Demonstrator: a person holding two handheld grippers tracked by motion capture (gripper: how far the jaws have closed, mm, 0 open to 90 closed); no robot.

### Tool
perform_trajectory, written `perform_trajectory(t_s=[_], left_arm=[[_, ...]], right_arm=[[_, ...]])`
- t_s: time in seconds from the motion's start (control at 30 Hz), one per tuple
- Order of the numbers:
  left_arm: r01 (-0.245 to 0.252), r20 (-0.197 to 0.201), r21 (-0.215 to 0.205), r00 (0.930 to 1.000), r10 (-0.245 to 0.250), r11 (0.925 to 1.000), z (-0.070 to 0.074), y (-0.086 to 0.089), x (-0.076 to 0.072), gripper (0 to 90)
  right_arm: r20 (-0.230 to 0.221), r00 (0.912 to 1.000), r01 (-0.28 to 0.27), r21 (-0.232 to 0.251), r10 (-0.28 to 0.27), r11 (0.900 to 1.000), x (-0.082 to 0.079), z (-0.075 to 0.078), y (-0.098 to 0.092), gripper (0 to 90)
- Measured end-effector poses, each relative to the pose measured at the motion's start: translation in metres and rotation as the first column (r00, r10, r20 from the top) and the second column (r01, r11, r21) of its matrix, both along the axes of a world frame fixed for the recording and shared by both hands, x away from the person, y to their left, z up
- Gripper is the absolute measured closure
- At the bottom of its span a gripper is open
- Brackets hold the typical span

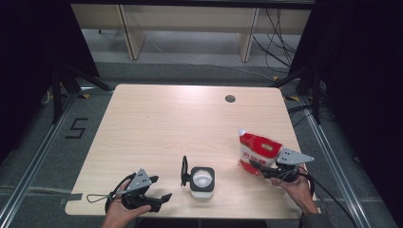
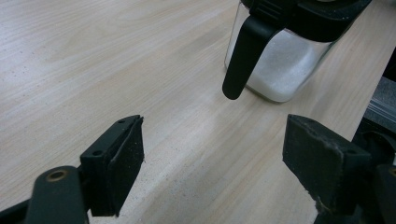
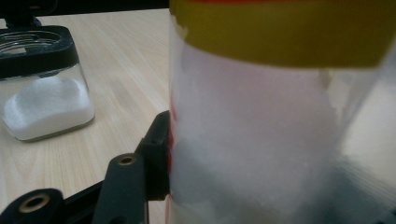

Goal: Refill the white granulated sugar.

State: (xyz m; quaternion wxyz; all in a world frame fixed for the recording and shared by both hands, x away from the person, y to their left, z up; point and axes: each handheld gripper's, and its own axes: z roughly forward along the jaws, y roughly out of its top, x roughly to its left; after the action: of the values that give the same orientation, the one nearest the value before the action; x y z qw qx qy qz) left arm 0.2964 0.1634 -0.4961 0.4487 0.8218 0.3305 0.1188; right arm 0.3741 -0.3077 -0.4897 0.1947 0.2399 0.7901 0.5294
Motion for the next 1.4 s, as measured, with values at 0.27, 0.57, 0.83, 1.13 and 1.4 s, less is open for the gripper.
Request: perform_trajectory(t_s=[0.27,0.57,0.83,1.13,1.4], left_arm=[[-0.008,-0.011,-0.021,0.9999,0.007,0.9998,-0.002,-0.002,-0.001,20.1],[-0.016,-0.014,-0.016,0.9998,0.016,0.9997,-0.001,-0.001,-0.001,20.2],[-0.007,0.002,-0.002,1.0,0.007,1.0,0.0,0.0,0.0,20.2],[-0.021,0.002,-0.023,0.9998,0.022,0.9995,0.0,-0.001,0.001,20.3],[-0.031,0.008,-0.029,0.9995,0.031,0.9991,0.003,0.0,0.003,20.5]], right_arm=[[-0.02,0.9982,0.056,-0.035,-0.057,0.998,-0.005,0.003,-0.009,40.2],[-0.007,0.9957,0.092,-0.024,-0.092,0.995,-0.02,0.012,-0.019,31.8],[-0.049,0.9805,0.19,-0.008,-0.19,0.982,-0.036,0.016,-0.029,29.5],[-0.102,0.9519,0.284,-0.065,-0.289,0.957,-0.07,0.019,-0.029,29.0],[-0.143,0.9357,0.309,-0.111,-0.322,0.945,-0.083,0.017,-0.024,28.3]])
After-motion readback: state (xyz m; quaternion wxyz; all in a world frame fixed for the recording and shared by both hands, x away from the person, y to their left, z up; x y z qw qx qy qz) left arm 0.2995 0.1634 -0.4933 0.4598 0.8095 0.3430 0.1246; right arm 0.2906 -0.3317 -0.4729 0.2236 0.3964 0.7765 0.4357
